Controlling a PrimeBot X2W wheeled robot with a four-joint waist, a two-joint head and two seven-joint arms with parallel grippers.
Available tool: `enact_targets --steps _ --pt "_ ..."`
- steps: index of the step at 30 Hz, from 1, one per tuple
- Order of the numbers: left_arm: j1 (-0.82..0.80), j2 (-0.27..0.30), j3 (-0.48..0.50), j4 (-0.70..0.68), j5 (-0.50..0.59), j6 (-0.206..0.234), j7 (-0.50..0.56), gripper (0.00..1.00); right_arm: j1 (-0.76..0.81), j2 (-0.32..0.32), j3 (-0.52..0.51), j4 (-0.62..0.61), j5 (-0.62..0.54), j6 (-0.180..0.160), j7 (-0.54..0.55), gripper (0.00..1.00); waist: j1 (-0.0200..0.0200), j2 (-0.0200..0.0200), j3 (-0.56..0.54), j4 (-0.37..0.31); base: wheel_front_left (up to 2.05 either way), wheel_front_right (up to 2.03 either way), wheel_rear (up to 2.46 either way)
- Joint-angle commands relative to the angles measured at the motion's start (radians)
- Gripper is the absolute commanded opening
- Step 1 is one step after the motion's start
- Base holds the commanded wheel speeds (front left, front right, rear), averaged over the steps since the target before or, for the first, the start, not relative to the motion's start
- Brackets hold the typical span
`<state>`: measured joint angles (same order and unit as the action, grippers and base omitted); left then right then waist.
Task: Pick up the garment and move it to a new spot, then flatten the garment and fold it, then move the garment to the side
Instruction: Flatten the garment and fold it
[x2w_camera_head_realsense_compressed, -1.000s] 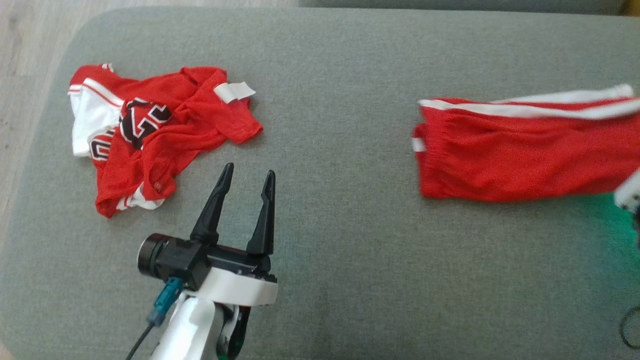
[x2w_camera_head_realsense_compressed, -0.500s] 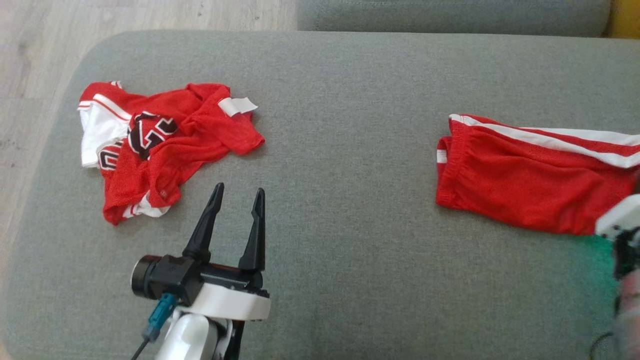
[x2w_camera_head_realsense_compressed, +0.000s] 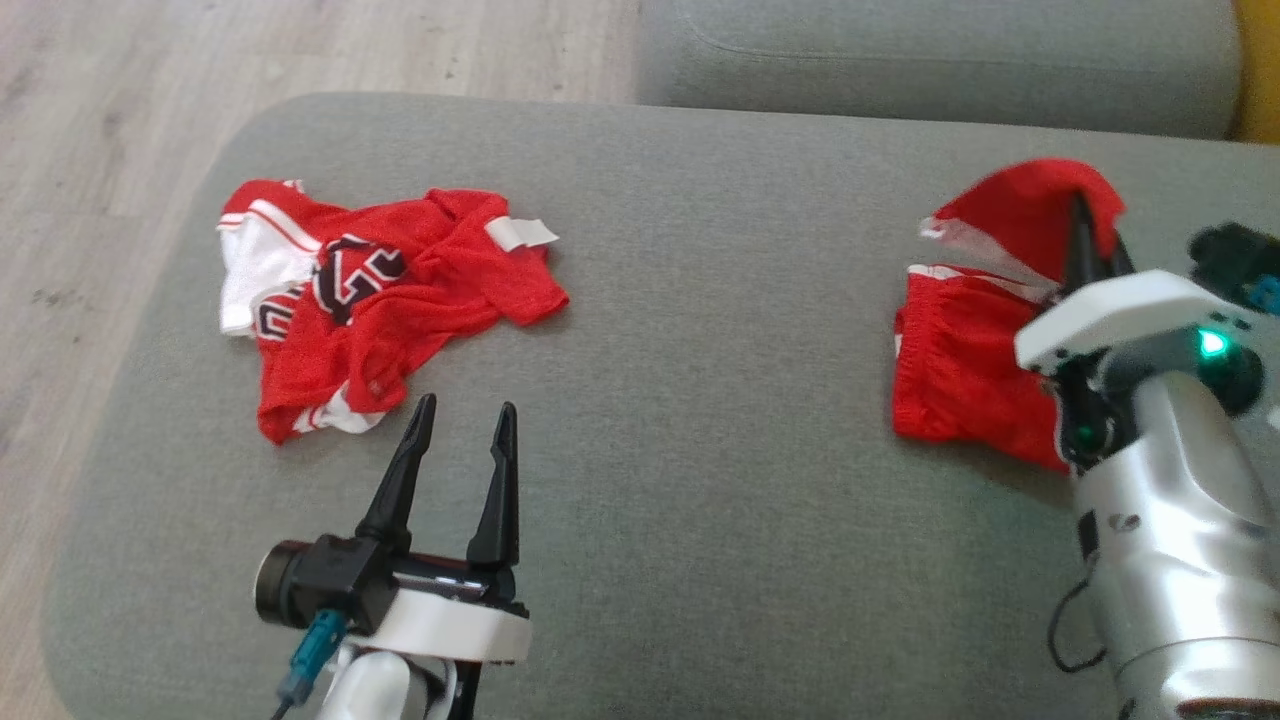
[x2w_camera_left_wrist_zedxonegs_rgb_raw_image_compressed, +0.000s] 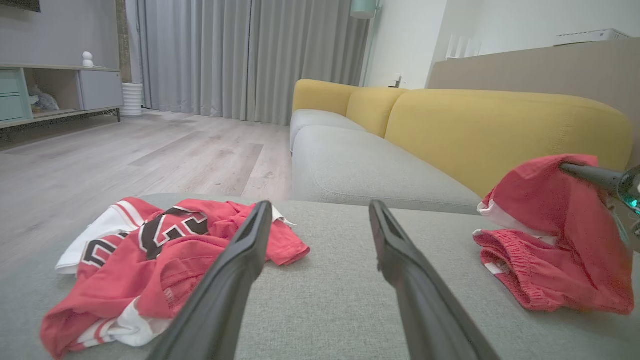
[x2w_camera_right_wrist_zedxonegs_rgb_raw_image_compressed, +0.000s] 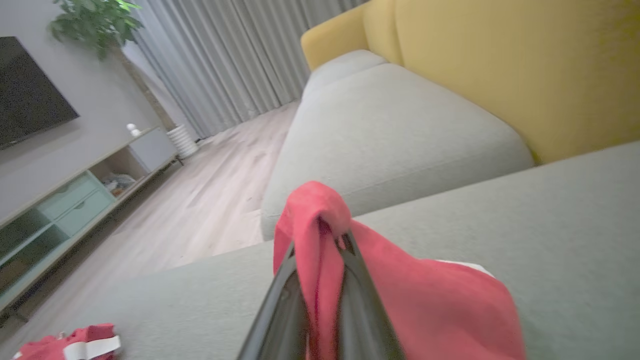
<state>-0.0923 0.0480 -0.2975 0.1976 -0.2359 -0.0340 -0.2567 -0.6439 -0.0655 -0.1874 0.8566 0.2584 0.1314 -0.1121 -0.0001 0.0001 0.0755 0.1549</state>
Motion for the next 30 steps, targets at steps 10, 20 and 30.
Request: enact_targets --steps 10,20,30 --pt "-0.006 0.002 0.049 -0.029 0.009 0.009 -0.005 1.0 0.114 -0.001 0.317 -0.158 0.148 -0.001 0.069 0.0 0.0001 -0.0001 -0.014 0.058 0.0 0.0 0.0" --pt "-0.011 0.002 0.048 -0.028 0.007 0.008 -0.005 1.0 0.208 -0.102 0.51 -0.124 0.036 -0.001 0.159 1.0 0.0001 -0.0001 -0.01 0.04 0.0 0.0 0.0" --pt "-0.038 0.002 0.042 -0.029 0.013 0.005 -0.005 1.0 0.203 -0.113 0.482 -0.185 -0.009 -0.001 0.037 1.0 0.0001 -0.0001 -0.005 -0.023 0.0 0.0 0.0"
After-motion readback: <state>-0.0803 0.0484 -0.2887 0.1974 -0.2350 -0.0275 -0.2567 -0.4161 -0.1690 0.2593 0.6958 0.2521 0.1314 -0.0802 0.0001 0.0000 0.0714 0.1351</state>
